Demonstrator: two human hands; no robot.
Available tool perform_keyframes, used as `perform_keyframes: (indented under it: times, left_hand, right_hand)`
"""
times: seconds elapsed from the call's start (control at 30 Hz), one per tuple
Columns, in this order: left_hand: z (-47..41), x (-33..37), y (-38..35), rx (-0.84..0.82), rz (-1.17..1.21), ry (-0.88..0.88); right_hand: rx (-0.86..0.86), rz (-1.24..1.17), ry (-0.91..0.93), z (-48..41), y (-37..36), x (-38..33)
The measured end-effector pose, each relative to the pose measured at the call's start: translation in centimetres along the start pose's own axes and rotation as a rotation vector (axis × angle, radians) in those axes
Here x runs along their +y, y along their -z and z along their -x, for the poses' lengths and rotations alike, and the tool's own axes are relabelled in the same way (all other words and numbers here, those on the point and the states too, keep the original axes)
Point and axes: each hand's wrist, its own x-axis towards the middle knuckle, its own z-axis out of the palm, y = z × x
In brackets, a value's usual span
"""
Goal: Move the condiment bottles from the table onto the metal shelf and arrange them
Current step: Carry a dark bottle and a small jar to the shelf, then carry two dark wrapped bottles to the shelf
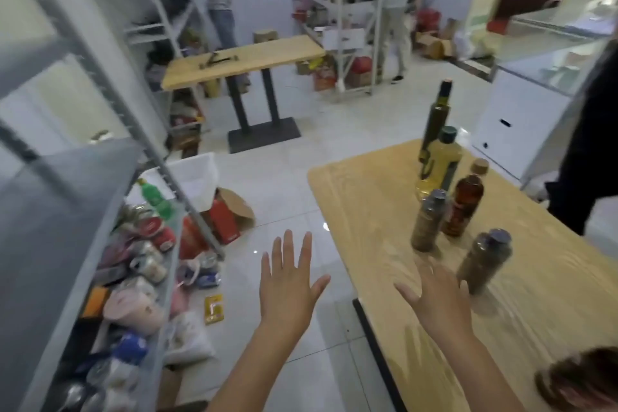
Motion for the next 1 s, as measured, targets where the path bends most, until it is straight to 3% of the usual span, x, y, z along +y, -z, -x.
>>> perform_keyframes:
  times: [0.37,0.57,0.63,0.87,1.0]
  left_hand:
    - [-5.9,7.3,-4.3,-0.233,0.044,-0.352]
    - [-12.0,10.3,-5.9,-0.177,0.075,-0.558]
    - [-14.1,11.8,-6.1,-0.231,0.069,-0.611]
    - [-21.2,16.7,-7.9,-0.390,0.355,-0.611]
    - [-24.3,18.8,-9.6,-0.510,0.686,-0.479]
  right_hand:
    - [0.108,-0.175,-0.364,-0.4,-0.5,5.1]
    - [0.168,-0.238,-0.545,-1.7,-0.5,5.6]
    - [0.173,-0.265,-0.622,-2.7,-0.6,5.8]
    - [0.230,-0.566,-0.867,-7.7,-0.5,6.8]
    - [0.330,-0.814,-0.939,-10.1,-1.4,7.7]
